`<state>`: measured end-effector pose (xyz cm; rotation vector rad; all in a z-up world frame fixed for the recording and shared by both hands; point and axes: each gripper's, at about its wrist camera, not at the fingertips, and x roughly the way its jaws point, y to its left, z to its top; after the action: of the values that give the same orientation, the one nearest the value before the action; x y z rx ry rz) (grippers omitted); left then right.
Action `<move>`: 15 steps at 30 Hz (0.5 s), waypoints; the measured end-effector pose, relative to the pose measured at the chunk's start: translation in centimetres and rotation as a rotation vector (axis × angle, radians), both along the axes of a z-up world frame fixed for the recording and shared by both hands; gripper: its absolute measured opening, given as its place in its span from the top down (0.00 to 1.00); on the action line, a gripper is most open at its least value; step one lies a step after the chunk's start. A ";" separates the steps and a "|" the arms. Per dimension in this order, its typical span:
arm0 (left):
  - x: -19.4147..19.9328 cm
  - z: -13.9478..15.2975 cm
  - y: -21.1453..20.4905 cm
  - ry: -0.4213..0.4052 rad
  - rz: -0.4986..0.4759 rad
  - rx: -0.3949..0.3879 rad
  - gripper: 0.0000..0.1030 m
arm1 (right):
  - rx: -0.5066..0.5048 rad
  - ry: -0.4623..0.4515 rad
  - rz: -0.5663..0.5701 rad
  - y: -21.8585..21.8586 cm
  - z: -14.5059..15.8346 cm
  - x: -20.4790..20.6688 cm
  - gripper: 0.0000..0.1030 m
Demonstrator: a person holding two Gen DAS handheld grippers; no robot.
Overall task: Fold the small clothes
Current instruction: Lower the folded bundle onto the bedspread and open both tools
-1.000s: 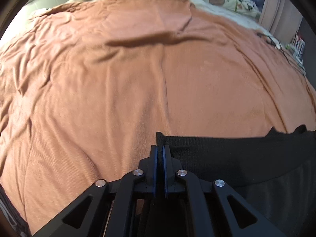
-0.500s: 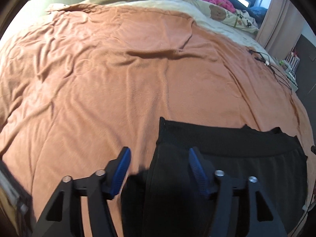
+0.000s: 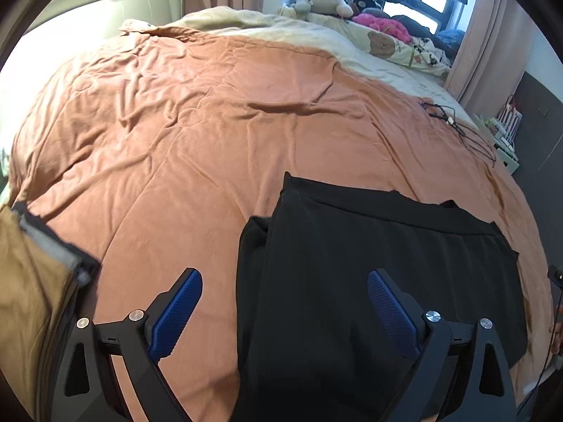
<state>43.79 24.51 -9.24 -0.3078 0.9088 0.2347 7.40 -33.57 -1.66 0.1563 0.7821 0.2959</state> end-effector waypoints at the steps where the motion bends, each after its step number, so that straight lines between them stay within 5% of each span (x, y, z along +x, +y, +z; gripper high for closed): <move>1: -0.6 0.2 -0.2 -0.006 0.000 -0.005 0.07 | 0.012 0.000 0.001 0.0 0.2 -0.6 0.10; 5: -3.0 1.1 -0.8 -0.025 0.020 -0.014 0.03 | -0.006 -0.027 -0.020 -0.4 0.7 -3.6 0.00; 15: -8.7 2.8 -2.0 -0.134 0.043 -0.083 0.00 | 0.018 -0.047 -0.009 0.2 1.0 -9.4 0.00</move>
<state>35.12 22.48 -6.40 -0.4156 0.7815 0.2138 -2.05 -33.33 -0.67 0.1688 0.7319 0.2971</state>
